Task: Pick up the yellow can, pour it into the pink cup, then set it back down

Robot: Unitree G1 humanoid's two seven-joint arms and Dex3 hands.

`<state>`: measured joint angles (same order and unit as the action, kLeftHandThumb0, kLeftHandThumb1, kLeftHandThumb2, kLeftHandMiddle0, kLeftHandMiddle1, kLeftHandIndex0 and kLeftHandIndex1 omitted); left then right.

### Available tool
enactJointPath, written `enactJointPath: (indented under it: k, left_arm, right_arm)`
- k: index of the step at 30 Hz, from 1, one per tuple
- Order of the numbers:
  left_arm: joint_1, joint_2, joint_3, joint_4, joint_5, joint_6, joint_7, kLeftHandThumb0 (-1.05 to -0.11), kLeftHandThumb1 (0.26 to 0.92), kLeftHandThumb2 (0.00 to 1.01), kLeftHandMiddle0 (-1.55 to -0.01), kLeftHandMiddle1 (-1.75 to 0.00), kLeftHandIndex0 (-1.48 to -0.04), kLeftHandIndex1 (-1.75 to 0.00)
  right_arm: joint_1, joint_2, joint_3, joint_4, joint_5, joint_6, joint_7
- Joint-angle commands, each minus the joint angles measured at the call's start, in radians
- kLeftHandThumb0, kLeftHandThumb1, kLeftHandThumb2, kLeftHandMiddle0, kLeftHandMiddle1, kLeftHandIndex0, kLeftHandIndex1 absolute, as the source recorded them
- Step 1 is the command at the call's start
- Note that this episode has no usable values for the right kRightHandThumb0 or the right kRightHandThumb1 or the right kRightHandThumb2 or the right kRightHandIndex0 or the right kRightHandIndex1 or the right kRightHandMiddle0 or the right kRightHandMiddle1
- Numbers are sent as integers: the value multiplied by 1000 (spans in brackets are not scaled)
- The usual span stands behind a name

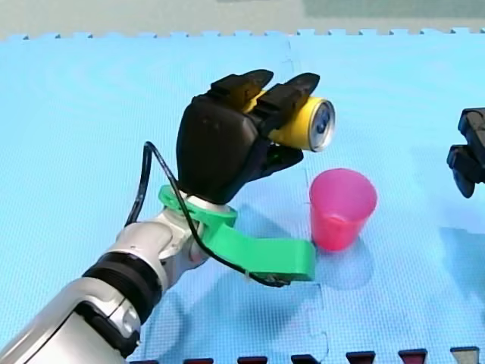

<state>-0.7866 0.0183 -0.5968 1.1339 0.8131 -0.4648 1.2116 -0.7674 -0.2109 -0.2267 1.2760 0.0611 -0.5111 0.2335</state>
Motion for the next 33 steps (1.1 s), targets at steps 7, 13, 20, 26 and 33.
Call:
enactJointPath:
  k: [7,13,20,26,33]
  left_arm:
    - [36,-4,91,-8,-113,-148,-53,-414,826,0,-1300,-102,-1169,-3]
    - [84,-8,170,-33,-205,-230,-138,-406,818,0,-1298,-84,-1184,-7]
    - [164,-16,245,-95,-298,-246,-294,-388,816,1,-1290,-57,-1188,-4]
    - [226,-10,269,-127,-302,-253,-341,-394,821,2,-1290,-42,-1187,-2]
    - [303,-27,364,-127,-459,-342,-511,-388,836,6,-1292,-30,-1162,0]
  right_arm:
    - [0,-8,-2,-8,2,8,3]
    - [2,-8,-2,-10,3,8,5]
    - [5,-10,-2,-11,3,7,6]
    - [6,-12,1,-12,-1,4,4]
    - [4,-13,2,-12,-1,5,3]
